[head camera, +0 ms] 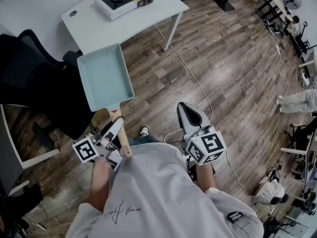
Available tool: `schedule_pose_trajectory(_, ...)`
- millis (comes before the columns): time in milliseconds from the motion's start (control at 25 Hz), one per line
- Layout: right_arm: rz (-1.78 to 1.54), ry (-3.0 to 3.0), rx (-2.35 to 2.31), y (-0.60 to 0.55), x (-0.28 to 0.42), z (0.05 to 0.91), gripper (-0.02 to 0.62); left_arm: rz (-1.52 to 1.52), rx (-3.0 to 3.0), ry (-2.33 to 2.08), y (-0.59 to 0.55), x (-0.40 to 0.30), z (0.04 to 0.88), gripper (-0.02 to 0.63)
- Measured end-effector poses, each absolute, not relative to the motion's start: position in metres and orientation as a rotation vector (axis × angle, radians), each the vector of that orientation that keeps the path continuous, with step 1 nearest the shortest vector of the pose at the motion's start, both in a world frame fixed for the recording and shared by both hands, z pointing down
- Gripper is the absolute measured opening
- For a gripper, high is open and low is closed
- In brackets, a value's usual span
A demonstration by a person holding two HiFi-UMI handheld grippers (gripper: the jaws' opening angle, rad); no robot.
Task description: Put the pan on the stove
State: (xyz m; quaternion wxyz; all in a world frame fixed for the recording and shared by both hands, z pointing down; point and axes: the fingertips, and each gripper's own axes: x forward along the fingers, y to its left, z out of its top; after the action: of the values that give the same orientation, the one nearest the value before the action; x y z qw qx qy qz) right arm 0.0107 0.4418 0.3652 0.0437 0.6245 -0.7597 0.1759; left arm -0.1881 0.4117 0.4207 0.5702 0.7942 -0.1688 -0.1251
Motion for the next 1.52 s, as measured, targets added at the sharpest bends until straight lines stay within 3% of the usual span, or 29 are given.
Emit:
schedule_pose_trajectory(720,0.621,-2.357,1.896,0.428,0.021,0.372,-0.004,-0.312,1.853,-0.390,0.380,-0.171,0.409,0.198)
schedule_pose_trajectory(1520,0.640,-2.323,1.917,0.243,0.037,0.359,-0.003,-0.298,1.875,-0.331,0.197,-0.149,0.386,0.198)
